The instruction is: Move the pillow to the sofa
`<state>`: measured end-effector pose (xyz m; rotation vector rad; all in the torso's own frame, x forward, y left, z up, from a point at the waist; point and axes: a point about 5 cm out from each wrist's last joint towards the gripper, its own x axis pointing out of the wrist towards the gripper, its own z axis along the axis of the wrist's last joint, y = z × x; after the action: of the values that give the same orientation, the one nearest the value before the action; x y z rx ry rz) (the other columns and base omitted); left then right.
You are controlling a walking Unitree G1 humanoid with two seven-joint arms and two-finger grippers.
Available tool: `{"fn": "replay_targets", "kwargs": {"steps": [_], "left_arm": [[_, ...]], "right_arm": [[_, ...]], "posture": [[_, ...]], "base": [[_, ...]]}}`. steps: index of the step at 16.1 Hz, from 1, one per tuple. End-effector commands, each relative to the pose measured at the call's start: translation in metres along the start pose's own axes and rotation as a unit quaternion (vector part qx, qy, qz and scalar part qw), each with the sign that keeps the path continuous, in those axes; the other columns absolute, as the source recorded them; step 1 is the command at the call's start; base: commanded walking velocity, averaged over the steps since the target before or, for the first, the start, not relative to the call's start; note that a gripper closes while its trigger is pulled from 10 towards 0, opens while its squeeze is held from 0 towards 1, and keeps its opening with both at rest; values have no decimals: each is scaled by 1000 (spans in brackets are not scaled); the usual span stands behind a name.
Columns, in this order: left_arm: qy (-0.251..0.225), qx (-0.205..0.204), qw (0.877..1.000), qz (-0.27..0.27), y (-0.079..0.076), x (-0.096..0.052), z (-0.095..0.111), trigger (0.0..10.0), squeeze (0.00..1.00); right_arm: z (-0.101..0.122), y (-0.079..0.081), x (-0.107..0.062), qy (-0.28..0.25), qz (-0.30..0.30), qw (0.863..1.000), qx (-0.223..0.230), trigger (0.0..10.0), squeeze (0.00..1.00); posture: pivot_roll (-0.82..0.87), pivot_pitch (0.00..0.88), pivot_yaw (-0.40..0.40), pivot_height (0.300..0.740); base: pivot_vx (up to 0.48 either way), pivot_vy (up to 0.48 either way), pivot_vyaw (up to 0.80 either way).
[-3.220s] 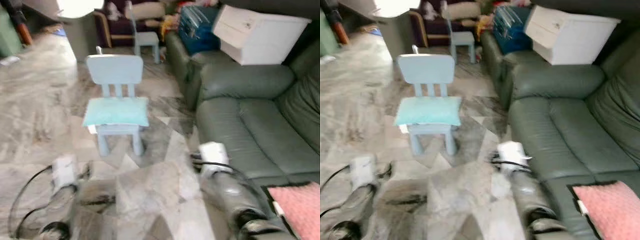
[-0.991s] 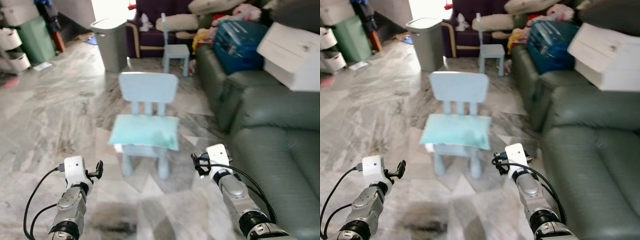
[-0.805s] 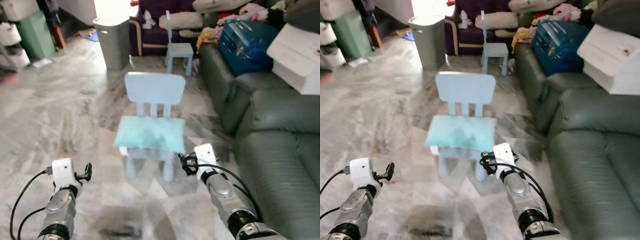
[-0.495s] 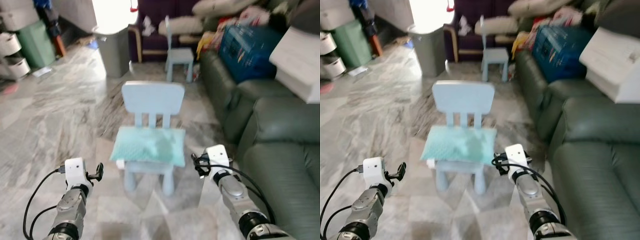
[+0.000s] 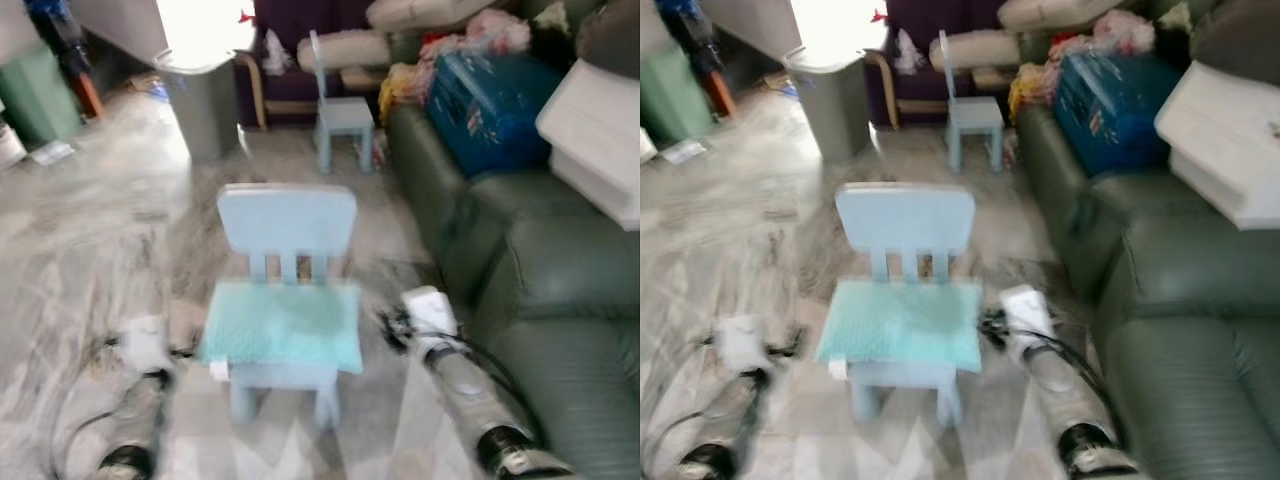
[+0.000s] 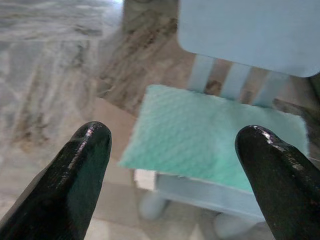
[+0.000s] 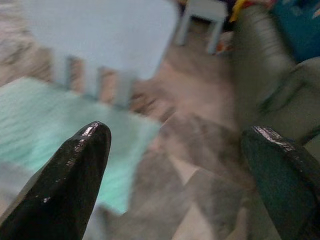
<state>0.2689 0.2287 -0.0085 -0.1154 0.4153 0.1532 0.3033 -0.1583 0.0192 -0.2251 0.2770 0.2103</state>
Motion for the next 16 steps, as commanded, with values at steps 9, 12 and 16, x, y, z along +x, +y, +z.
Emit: {"fn": "replay_targets", "kwargs": {"steps": [9,12,16], "left_arm": [[-4,-2,1000,16,13,0,6,10000,0],[1,-8,1000,16,12,0,4,10000,0],[13,-31,999,34,14,0,1,10000,0]], "right_arm": [[10,9,5,-15,9,1000,9,10000,0],[10,9,6,-14,9,1000,9,10000,0],[9,9,5,-13,9,1000,9,10000,0]], "posture": [[-168,0,0,740],[-168,0,0,740],[-168,0,0,740]], "base": [[443,0,0],[139,80,0],[0,0,0]]}}
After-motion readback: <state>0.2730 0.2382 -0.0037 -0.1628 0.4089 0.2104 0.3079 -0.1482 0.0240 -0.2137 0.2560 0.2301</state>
